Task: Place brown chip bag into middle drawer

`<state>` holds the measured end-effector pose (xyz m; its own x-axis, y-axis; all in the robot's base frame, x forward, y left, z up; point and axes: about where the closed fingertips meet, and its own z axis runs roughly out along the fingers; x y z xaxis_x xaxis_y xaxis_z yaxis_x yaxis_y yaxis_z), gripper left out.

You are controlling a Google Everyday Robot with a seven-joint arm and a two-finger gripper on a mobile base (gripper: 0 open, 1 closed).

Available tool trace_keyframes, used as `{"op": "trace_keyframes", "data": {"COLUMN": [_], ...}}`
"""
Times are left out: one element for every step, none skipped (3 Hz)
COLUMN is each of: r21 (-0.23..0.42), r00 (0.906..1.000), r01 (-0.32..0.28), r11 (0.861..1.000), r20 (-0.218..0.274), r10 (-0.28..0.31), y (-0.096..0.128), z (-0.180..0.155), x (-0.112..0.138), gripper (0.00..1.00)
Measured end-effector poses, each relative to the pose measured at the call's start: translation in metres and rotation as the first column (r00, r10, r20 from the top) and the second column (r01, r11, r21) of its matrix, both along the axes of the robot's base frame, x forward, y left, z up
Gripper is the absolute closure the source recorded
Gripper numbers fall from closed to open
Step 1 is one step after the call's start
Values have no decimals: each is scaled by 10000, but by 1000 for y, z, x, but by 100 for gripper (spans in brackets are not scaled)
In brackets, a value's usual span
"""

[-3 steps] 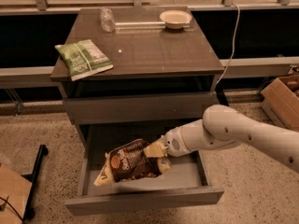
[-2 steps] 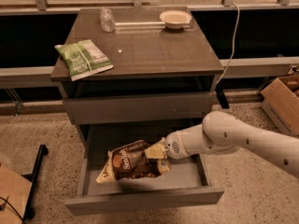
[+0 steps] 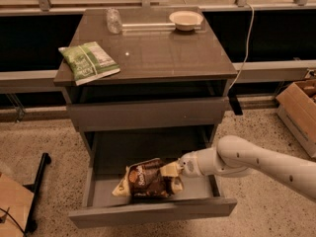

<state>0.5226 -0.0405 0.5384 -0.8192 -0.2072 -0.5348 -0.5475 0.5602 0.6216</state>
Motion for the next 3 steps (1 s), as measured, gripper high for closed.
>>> {"op": "trace_keyframes", "data": {"r21": [35,52,60], "r00": [10000,9999,9999], "r01": [-41,-87,-111], "r11": [10000,9999,9999], "r20": [-66,-89,-99], "r10": [42,88,112], "y": [2,5,6], "z": [-3,-4,-5], "x": [-2,-3,-3], "gripper": [43,12,0]}}
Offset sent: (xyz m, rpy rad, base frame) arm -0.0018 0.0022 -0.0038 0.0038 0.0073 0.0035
